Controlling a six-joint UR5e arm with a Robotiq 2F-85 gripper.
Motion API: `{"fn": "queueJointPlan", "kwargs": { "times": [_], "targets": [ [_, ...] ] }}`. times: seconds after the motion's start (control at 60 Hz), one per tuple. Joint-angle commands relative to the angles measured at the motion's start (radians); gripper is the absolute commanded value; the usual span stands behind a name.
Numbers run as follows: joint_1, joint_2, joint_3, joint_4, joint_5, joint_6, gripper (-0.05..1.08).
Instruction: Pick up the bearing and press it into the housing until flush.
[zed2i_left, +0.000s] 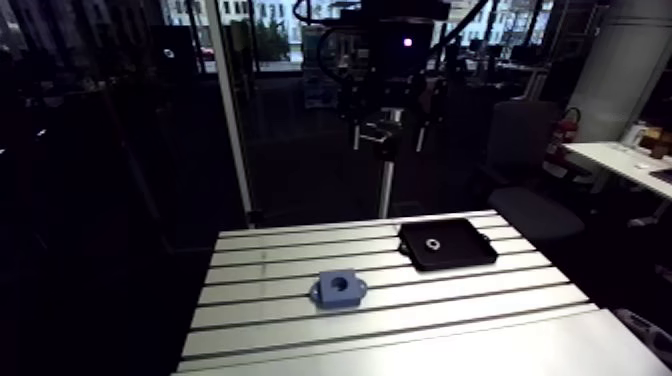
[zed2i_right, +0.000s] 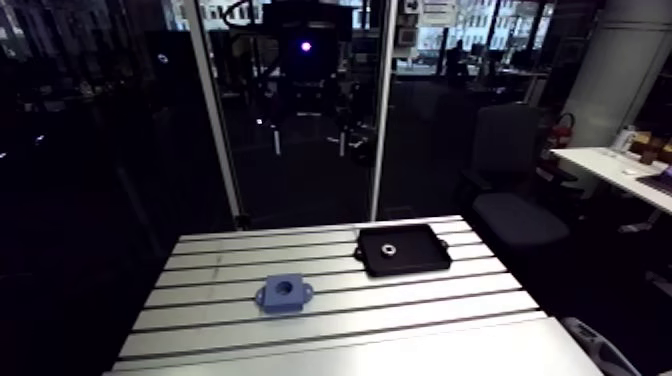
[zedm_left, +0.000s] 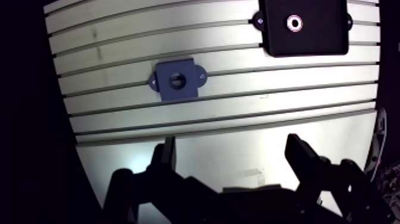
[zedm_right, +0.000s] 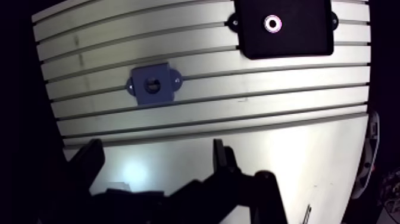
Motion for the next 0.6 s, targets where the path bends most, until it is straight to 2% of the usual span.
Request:
{"fn": "queueJointPlan", "kwargs": {
  "times": [0.017, 0.15, 0.367, 0.5, 0.6],
  "targets": [
    [-0.001, 0.001, 0.006, -0.004, -0.007, -0.003, 0.01],
    [-0.006, 0.017, 0.000, -0.019, -0.027, -0.044, 0.01],
    [-0.025, 0.066, -0.004, -0.076, -0.031, -0.174, 0.01],
    [-0.093, 0.113, -0.016, -0.134, -0.034, -0.194, 0.01],
    [-0.118, 0.147, -0.027, -0.165, -0.035, -0.231, 0.01]
  ]
}}
